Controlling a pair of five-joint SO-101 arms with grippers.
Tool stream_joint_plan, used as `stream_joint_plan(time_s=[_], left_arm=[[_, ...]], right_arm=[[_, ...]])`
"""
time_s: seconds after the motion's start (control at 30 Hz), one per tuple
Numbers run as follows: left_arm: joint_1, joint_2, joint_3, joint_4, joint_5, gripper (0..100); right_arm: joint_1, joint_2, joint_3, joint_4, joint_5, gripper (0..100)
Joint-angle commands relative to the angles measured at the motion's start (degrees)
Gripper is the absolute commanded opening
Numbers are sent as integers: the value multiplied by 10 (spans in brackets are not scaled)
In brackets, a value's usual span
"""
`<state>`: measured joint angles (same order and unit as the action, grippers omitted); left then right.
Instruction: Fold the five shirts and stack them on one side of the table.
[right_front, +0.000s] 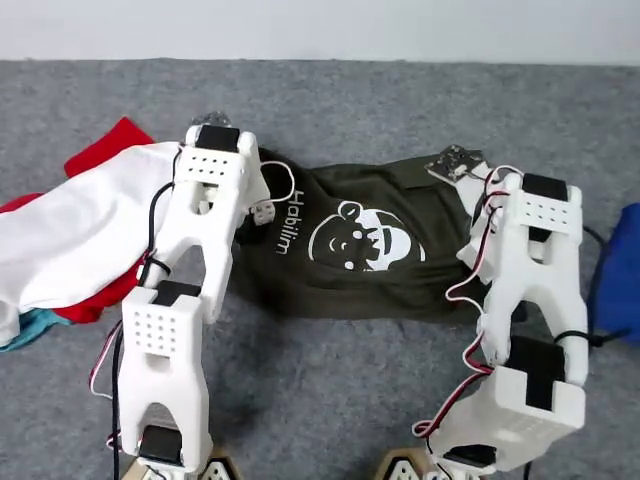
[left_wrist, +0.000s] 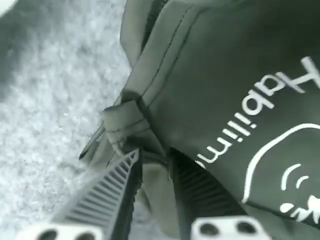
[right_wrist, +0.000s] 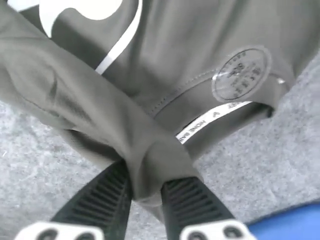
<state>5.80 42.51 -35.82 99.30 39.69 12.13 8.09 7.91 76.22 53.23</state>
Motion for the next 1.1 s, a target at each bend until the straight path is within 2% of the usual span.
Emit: stream_joint_plan(time_s=[0.0,0.37,0.47,0.67,0.9,0.97,1.07], left_arm=[[1,0,-23,14,-8,84],[2,75,-23,13,-11,77],[4,75,-25,13,-20,7],[2,73,-25,13,-35,12],[4,-40,-22,14,-40,11],[9,-84,-21,14,-81,11],[11,-145,-22,13,-179,11]], right_arm=[[-7,-4,-38,-3,8,11],[-3,-5,-48,-2,7,11],[-3,-5,-48,-2,5,11],[-3,-8,-48,-2,5,11],[7,-11,-85,54,4,11],[4,-13,-113,91,3,11],[4,-32,-159,131,-32,11]])
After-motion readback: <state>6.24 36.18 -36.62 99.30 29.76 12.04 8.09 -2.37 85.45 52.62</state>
